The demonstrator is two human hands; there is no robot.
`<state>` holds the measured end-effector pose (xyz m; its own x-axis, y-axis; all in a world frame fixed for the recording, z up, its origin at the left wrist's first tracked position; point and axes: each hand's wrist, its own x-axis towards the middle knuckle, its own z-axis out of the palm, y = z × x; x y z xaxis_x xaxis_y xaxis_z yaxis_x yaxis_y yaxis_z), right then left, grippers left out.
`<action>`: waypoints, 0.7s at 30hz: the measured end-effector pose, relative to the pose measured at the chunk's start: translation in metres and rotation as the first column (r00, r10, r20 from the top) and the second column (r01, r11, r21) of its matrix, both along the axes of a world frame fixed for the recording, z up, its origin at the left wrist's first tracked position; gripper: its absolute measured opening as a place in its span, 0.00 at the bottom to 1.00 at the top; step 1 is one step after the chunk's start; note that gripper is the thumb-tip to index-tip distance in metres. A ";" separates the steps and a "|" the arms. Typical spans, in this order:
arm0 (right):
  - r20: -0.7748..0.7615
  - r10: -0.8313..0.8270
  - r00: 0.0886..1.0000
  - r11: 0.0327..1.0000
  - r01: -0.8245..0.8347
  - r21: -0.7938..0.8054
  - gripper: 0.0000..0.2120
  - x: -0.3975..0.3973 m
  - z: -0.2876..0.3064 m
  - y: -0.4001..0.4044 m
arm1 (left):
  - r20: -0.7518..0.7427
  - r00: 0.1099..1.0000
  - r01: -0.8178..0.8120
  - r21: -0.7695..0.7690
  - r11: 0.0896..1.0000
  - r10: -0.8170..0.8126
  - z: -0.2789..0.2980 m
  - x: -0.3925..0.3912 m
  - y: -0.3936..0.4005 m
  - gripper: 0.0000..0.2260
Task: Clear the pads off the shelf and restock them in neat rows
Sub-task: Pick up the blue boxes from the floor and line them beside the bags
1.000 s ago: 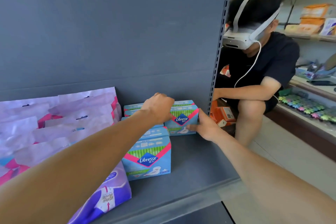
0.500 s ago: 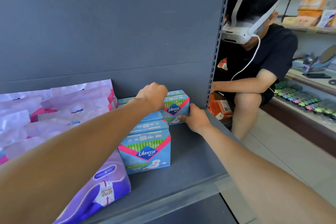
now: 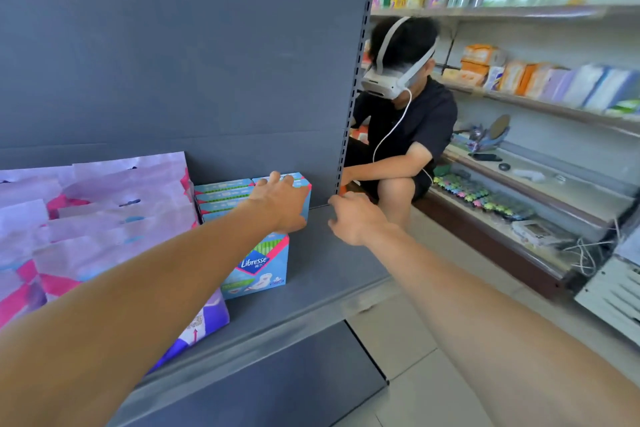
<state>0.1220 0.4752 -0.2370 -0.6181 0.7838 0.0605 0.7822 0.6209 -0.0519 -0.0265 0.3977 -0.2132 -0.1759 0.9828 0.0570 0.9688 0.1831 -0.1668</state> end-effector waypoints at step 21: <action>0.086 -0.439 0.894 0.884 0.447 -0.135 0.23 0.175 -0.049 -0.238 | 0.195 0.901 0.410 -0.098 0.907 -0.387 -0.063 0.129 -0.169 0.22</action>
<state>0.2969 0.2375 -0.2860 -0.2036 0.9740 -0.0991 0.9780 0.1975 -0.0677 0.1030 0.2290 -0.2759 0.2366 0.9687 -0.0753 0.9715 -0.2367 0.0078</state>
